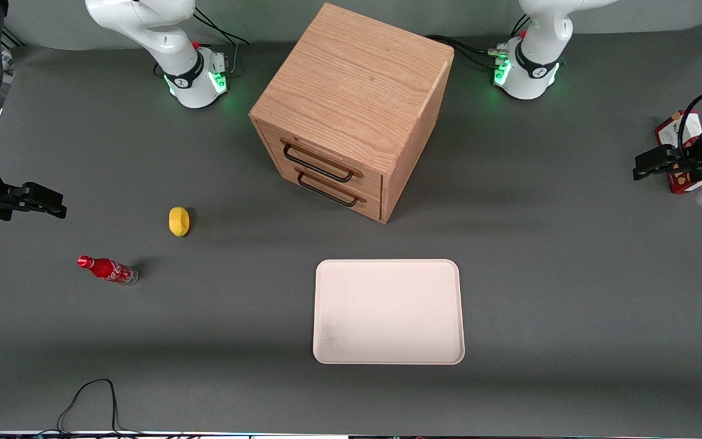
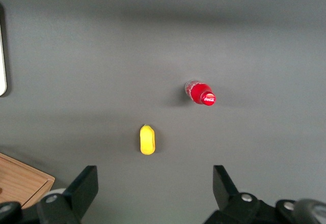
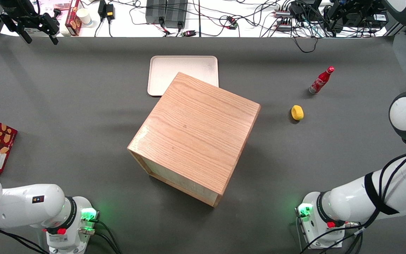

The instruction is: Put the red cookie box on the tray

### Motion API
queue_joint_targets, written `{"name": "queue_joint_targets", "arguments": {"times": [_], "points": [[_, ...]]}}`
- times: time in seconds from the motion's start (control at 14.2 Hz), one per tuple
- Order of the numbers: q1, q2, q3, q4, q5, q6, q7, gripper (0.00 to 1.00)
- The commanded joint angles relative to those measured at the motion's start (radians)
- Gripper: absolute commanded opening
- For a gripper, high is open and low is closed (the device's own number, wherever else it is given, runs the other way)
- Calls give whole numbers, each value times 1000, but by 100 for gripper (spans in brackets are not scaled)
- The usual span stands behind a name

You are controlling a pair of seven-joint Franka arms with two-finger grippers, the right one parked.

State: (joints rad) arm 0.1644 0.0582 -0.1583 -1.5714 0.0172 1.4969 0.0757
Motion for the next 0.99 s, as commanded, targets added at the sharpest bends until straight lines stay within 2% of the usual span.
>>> {"name": "queue_joint_targets", "arguments": {"times": [0.0,0.28,0.49,0.64,0.78,0.92], "points": [[1,6,-6,16,-10,-7,6,100],[14,-14,-1,-39,-10,-4,1,100],[12,-113,103,-177,81,13,38,100],[14,-142,213,-251,96,60,256,100],[18,-141,325,-294,96,95,401,100],[82,-143,368,-350,104,124,493,100]]}}
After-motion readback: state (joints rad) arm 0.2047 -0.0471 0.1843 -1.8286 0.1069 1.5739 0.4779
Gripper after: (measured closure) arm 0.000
